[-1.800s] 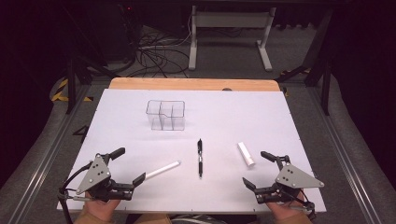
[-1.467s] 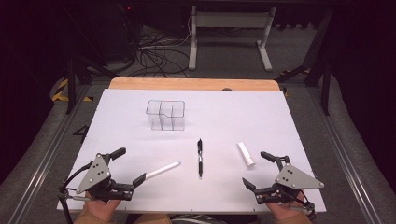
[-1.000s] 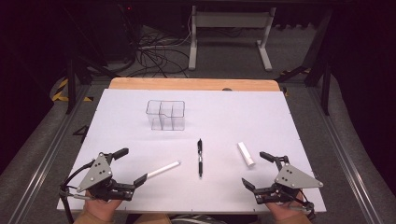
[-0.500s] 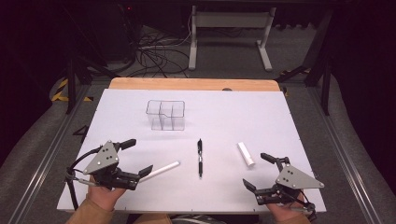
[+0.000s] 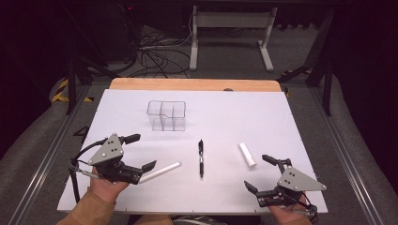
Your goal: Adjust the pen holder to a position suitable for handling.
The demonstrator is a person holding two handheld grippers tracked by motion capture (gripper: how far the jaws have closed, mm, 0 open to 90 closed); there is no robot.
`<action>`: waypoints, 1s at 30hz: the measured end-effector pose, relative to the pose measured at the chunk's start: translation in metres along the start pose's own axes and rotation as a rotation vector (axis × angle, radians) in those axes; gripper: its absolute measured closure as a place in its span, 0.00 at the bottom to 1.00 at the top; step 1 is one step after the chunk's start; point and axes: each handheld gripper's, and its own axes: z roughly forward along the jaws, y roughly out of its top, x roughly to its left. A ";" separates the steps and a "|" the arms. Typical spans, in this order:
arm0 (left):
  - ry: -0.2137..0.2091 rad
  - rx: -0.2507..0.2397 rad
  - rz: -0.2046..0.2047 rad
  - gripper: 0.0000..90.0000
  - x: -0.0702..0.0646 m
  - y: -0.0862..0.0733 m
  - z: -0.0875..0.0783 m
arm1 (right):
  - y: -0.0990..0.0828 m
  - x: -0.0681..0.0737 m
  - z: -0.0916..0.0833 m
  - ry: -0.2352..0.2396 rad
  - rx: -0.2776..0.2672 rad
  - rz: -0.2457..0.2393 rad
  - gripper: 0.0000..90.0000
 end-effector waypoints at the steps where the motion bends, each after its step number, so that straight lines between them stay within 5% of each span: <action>1: 0.006 0.004 0.005 0.06 0.001 0.002 0.001 | 0.000 0.000 0.000 0.000 0.000 0.000 0.04; 10: -0.019 0.074 0.045 0.14 0.020 0.020 0.015 | 0.000 0.000 0.001 0.010 0.005 0.002 0.05; 15: -0.043 0.128 0.024 0.15 0.033 0.026 0.029 | -0.001 -0.001 0.002 0.013 0.007 0.003 0.05; 30: -0.011 0.214 -0.035 0.15 0.072 0.030 0.061 | -0.001 -0.001 0.003 0.026 0.010 0.007 0.05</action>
